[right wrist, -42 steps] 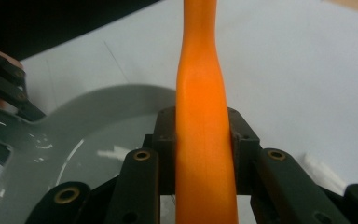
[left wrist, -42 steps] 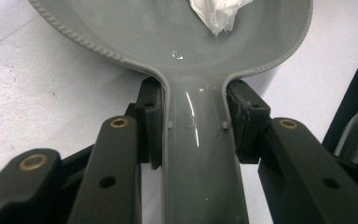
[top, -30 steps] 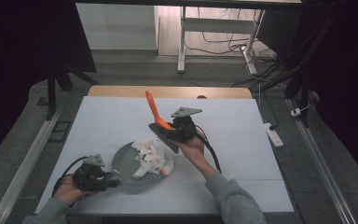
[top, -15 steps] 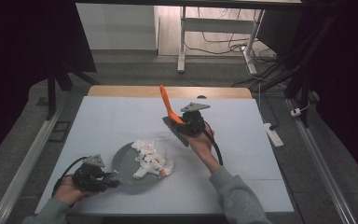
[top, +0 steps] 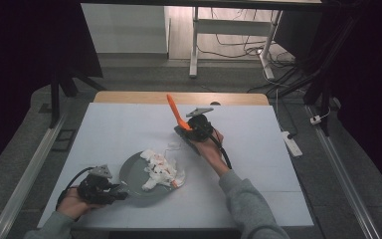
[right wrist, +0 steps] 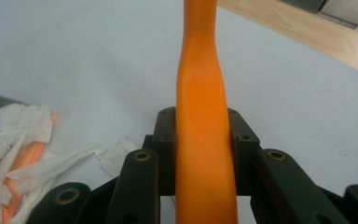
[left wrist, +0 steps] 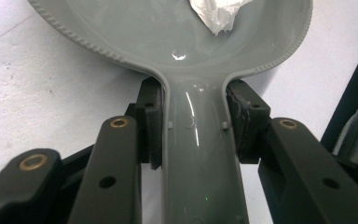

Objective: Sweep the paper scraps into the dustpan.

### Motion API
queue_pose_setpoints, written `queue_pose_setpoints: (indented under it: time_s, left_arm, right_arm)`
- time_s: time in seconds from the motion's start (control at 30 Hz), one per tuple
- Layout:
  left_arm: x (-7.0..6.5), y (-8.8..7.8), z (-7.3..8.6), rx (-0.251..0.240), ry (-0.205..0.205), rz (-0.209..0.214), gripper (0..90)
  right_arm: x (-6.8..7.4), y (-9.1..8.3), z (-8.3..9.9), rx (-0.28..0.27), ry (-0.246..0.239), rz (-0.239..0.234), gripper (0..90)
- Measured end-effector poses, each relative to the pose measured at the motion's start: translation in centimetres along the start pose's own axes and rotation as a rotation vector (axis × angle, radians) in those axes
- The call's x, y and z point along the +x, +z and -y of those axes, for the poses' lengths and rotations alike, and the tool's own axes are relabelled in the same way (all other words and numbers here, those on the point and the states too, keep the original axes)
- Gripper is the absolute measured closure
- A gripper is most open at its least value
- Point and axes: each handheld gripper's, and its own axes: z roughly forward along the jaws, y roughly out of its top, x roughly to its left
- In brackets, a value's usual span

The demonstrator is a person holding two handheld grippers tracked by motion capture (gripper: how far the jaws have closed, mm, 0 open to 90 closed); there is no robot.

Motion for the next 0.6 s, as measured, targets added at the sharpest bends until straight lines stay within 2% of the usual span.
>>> queue_pose_setpoints:
  time_s: [0.2,0.33,0.5,0.6]
  left_arm:
    - [-0.1,0.1,-0.1,0.001,0.001,-0.008,61.1]
    - [-0.1,0.1,-0.1,0.002,0.003,-0.006,61.1]
    - [-0.1,0.1,-0.2,0.004,0.003,-0.006,61.1]
    - [-0.1,0.2,-0.2,0.002,0.001,-0.006,61.1]
  right_arm:
    - [1.4,0.7,-0.4,0.052,-0.055,-0.036,70.1]
    - [2.3,0.9,-0.4,0.067,-0.081,-0.059,70.1]
    - [3.4,0.8,-0.3,0.077,-0.095,-0.079,70.1]
    - [3.9,0.6,-0.2,0.078,-0.083,-0.127,70.1]
